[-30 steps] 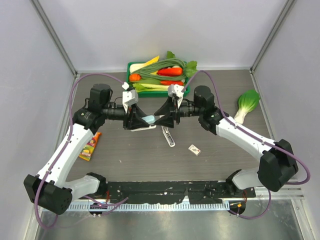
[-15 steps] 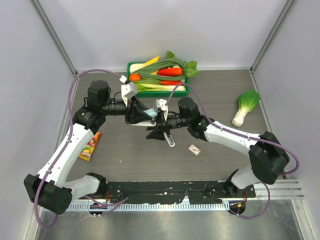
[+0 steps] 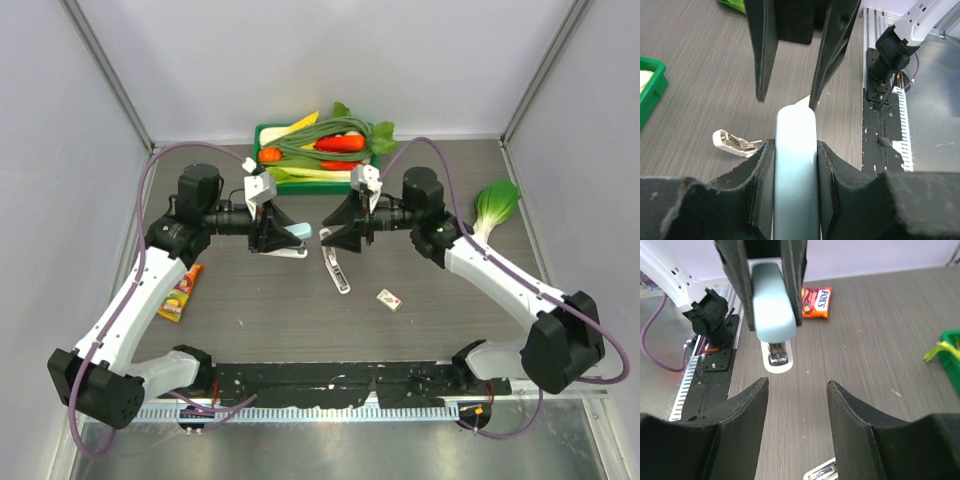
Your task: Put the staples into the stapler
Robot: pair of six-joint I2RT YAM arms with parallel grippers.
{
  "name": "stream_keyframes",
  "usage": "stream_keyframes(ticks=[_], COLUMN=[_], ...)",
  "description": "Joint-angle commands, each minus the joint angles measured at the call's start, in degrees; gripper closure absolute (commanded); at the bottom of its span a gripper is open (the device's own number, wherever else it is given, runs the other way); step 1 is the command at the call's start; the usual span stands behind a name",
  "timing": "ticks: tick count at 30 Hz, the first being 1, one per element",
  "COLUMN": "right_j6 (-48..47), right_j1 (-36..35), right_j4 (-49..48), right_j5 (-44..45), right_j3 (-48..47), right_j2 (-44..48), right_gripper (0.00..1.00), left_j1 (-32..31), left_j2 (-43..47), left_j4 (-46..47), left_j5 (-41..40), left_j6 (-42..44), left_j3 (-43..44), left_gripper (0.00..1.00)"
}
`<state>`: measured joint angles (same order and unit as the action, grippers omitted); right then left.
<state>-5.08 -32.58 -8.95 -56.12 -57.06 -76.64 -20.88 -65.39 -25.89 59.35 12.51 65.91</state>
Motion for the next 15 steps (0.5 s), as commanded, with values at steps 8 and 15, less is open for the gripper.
stream_keyframes(ticks=[8, 15], right_j6=[14.5, 18.5], right_j1=[-2.0, -3.8], right_j4=[-18.3, -25.1], right_j5=[-4.5, -3.2], right_j3=[0.9, 1.8], right_j2=[-1.7, -5.4], right_gripper=[0.46, 0.46], left_j1=[0.2, 0.2], left_j2=[0.3, -0.3], left_j4=[1.5, 5.1], left_j5=[2.3, 3.6], left_j6=[-1.5, -4.8], left_j3=[3.4, 1.9], left_gripper=[1.0, 1.0])
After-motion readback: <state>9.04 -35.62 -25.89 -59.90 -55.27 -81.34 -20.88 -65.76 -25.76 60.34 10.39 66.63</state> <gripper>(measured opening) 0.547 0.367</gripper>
